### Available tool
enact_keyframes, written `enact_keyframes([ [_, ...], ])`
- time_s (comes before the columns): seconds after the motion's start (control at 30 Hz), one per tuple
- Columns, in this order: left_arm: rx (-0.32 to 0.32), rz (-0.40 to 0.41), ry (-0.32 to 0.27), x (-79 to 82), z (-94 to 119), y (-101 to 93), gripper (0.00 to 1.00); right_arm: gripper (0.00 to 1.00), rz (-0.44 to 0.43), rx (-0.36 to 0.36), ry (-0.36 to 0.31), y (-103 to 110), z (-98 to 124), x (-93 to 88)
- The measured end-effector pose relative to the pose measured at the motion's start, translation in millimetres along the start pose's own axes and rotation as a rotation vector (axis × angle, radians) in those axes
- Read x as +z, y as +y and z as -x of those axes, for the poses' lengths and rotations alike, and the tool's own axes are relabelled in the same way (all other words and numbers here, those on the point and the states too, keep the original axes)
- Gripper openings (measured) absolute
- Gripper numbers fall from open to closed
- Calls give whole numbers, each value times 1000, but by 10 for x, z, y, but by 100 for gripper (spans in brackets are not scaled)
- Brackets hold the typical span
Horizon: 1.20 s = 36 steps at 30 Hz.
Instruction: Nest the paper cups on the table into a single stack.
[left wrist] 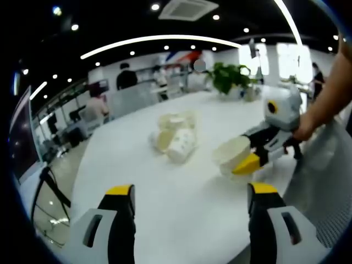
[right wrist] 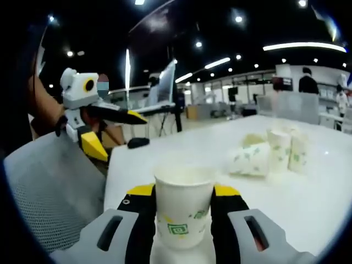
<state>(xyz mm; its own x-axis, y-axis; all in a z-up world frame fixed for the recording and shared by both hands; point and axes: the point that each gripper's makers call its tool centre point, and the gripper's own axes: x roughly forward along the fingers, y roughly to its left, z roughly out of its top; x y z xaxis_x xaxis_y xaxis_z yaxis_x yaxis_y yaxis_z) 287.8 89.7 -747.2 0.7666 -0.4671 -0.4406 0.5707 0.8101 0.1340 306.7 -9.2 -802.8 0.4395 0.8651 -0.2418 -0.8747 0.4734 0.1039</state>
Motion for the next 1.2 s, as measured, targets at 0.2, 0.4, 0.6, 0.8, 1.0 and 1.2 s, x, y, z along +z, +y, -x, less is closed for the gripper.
enact_keyframes([
  [0.2,0,0,0,-1,-3,0,82,41,34,8,107,-11,41,-204],
  [0.4,1,0,-2,2,-4,5,82,71,-23,40,177,66,93,-327],
  [0.6,-3,0,-4,3,-10,1,82,80,-24,5,185,-17,248,-192],
  [0.8,-5,14,-6,5,-10,6,82,99,-98,-152,135,-341,522,-30],
  [1.0,-24,18,0,-12,-20,-27,83,100,-27,-314,158,-650,937,48],
  [1.2,-35,27,-18,16,-19,-35,84,100,46,-381,123,-671,1196,232],
])
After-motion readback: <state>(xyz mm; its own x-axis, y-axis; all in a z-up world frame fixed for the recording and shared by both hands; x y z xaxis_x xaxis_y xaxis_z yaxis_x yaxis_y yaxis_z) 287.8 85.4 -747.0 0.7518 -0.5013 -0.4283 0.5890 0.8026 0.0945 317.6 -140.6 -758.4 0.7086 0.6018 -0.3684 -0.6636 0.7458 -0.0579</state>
